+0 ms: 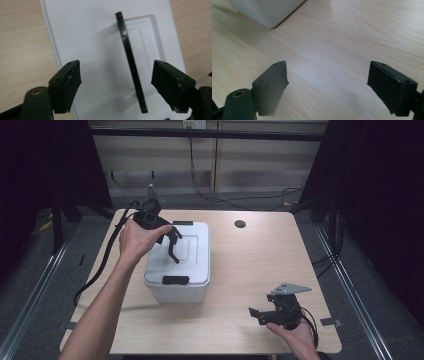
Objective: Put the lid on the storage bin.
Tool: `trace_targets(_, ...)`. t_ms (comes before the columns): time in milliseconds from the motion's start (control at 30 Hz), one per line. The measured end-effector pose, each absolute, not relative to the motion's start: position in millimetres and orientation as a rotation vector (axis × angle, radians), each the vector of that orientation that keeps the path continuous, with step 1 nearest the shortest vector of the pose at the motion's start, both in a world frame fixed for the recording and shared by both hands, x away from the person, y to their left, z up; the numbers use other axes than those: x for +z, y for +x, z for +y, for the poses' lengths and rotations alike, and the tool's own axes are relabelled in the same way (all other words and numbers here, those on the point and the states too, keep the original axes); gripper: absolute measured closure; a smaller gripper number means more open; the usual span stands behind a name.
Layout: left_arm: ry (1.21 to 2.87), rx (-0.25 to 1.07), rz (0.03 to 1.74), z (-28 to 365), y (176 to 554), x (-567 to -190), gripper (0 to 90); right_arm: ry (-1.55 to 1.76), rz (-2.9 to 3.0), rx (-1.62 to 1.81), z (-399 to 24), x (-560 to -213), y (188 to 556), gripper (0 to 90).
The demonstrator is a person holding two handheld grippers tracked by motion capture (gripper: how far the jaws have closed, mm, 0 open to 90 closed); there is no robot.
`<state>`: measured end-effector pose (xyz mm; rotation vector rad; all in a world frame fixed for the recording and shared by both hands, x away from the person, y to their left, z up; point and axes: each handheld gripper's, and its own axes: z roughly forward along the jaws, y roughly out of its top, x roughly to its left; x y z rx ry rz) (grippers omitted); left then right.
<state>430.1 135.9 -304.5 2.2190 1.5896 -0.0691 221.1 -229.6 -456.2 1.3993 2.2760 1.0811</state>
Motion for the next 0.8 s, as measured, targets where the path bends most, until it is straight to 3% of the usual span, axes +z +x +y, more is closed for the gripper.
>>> trace_targets(67,2.231,-0.082,1.534,137,427,-302,18.9,1.399,2.276,1.081,-230,-456,221,15.5)
trace_targets(433,2.243,-0.018,1.248,158,404,-288,19.5,1.398,2.275,1.078,-230,-456,222,15.5)
trace_targets(700,2.264,-0.039,1.210,180,393,-301,19.4,1.407,2.272,1.076,-230,-456,222,15.5)
trace_targets(800,2.282,0.009,1.184,193,386,-304,19.4,1.408,2.272,1.078,-230,-456,222,15.5)
